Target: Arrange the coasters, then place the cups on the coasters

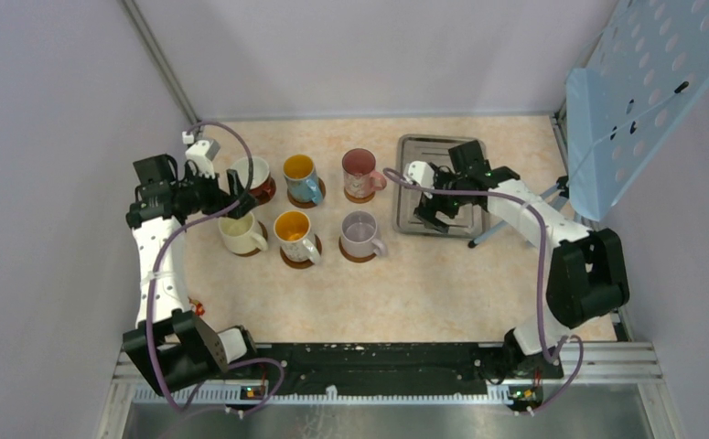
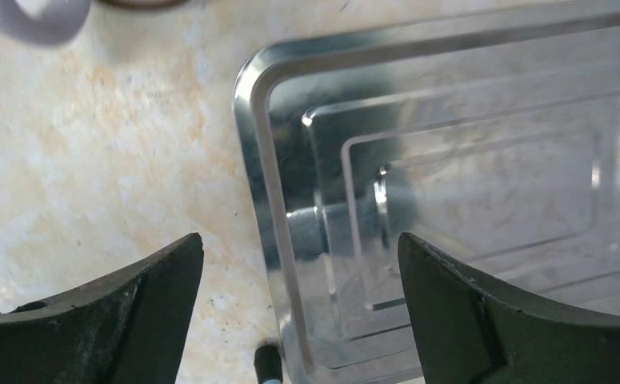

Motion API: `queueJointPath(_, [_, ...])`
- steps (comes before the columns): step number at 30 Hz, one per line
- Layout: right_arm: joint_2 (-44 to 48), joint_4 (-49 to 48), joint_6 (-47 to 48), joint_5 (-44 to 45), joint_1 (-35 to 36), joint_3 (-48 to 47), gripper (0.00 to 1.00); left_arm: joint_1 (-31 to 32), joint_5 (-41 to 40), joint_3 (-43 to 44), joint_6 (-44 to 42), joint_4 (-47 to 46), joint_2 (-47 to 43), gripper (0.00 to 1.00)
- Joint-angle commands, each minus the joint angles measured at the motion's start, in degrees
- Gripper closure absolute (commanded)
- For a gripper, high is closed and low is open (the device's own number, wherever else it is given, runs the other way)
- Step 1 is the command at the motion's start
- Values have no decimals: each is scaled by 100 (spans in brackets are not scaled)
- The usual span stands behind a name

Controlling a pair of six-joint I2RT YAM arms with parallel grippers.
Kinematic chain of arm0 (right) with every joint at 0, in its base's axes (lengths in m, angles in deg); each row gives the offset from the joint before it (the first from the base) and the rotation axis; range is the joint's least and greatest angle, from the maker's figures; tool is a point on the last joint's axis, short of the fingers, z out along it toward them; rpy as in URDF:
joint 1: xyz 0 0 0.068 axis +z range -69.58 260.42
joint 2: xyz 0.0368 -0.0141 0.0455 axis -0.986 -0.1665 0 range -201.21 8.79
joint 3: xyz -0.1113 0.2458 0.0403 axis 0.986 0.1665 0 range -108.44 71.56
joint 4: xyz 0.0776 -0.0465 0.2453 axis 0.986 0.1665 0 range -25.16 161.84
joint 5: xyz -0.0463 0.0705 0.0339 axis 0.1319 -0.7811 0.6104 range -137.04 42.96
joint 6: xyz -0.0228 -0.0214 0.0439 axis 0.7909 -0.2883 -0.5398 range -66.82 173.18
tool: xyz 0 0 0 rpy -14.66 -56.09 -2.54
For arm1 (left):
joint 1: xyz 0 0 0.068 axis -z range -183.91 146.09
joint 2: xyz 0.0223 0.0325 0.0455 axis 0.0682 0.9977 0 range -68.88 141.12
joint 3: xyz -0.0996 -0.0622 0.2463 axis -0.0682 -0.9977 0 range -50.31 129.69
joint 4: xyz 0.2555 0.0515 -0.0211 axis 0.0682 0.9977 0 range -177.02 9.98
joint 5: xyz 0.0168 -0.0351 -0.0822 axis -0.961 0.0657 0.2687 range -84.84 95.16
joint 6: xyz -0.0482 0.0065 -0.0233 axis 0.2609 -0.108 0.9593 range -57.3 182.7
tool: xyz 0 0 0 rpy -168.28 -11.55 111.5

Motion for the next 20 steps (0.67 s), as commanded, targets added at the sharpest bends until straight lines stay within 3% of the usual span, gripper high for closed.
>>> queueJointPath(1, [575, -898, -1409, -140, 125, -28, 11, 344, -520, 229, -361, -150, -21, 1])
queueJointPath(9, [1340, -2643, -3024, 753, 474, 1148, 11, 1351, -1817, 238, -110, -855, -28, 1])
queueJointPath(20, [2104, -2589, -3852, 1327, 478, 1778, 10, 2295, -2552, 101, 45, -1247, 157, 1])
